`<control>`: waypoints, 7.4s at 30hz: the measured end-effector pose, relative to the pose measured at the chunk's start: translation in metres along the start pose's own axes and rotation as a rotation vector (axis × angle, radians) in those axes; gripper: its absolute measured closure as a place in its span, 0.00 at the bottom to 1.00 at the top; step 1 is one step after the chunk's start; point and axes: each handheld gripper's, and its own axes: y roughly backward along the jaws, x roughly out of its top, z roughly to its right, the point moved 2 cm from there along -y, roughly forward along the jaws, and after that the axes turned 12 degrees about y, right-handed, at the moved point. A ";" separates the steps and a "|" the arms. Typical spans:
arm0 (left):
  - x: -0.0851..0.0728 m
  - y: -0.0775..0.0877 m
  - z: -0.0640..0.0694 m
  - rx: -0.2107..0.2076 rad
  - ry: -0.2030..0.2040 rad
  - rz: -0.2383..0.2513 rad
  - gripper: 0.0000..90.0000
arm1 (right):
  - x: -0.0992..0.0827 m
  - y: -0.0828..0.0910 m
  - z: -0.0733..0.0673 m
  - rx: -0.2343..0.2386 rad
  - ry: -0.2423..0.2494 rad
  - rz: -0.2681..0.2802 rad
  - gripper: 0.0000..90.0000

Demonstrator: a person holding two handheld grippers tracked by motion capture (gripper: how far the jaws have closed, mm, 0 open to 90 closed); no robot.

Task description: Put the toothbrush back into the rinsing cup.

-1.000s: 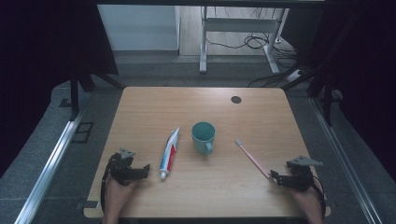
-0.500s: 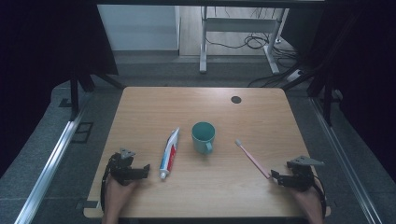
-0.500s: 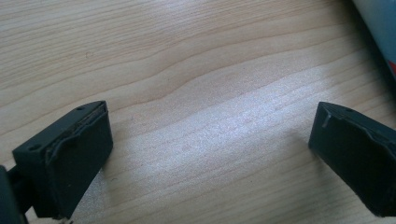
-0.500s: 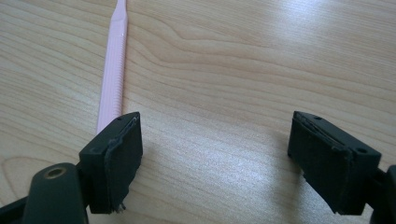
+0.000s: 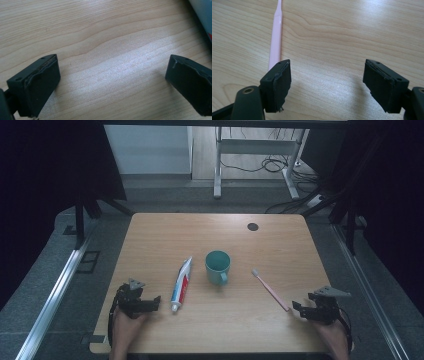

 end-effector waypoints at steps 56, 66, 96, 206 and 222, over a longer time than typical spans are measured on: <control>0.000 0.000 0.000 0.002 0.002 -0.001 0.00 | 0.052 -0.023 -0.019 0.178 0.136 -0.263 0.29; 0.000 0.000 0.000 0.003 0.001 -0.001 0.00 | 0.064 -0.033 -0.019 0.214 0.123 -0.346 0.28; 0.000 0.000 0.000 0.004 0.001 -0.001 0.00 | 0.109 -0.066 -0.030 0.258 0.244 -0.552 0.51; 0.000 0.000 0.001 0.007 0.002 -0.001 0.00 | 0.175 -0.030 -0.041 0.333 0.184 -0.173 0.88; 0.001 -0.001 0.001 0.006 0.003 0.004 0.00 | 0.194 -0.025 -0.058 0.341 0.192 -0.036 0.88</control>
